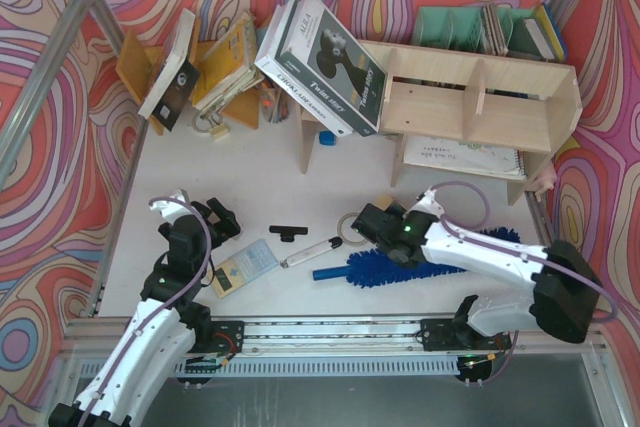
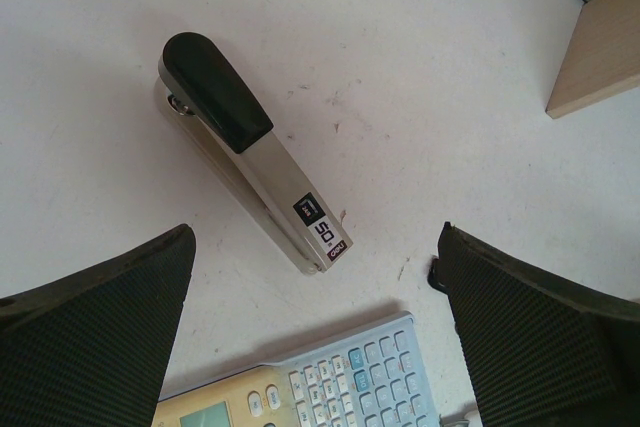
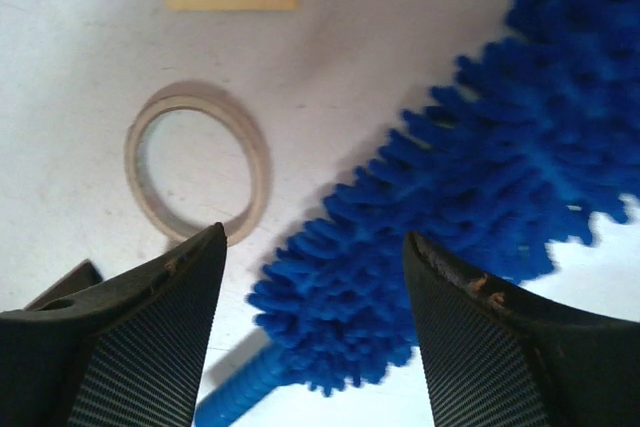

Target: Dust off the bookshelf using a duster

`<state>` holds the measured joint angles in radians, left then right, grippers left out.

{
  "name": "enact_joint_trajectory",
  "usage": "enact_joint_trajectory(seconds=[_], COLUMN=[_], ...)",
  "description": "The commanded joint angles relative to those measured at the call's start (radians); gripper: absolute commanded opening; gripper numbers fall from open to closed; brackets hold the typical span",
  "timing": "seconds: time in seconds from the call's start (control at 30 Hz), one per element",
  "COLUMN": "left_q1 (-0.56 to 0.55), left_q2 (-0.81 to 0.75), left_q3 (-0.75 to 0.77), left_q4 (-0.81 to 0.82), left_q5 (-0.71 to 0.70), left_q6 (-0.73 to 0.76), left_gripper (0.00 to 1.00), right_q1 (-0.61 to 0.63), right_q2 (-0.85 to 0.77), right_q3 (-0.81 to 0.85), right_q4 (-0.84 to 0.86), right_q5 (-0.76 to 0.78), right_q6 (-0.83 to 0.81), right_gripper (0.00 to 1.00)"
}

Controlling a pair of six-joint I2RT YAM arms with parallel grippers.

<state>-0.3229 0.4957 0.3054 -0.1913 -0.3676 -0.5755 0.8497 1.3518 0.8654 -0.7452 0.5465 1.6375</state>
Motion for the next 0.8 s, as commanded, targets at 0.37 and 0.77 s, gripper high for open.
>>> enact_joint_trajectory(seconds=[0.37, 0.77], left_q1=[-0.004, -0.005], left_q2=[0.012, 0.037], left_q3=[-0.002, 0.001], left_q4=[0.018, 0.030], left_q5=[-0.002, 0.009], left_q6=[0.003, 0.006], left_gripper=[0.98, 0.98], right_q1=[-0.003, -0.014], right_q2=[-0.235, -0.193], right_q3=[-0.199, -0.277], right_q4=[-0.179, -0.075], right_q5=[0.029, 0.068], right_q6=[0.072, 0.101], right_gripper=[0.99, 0.98])
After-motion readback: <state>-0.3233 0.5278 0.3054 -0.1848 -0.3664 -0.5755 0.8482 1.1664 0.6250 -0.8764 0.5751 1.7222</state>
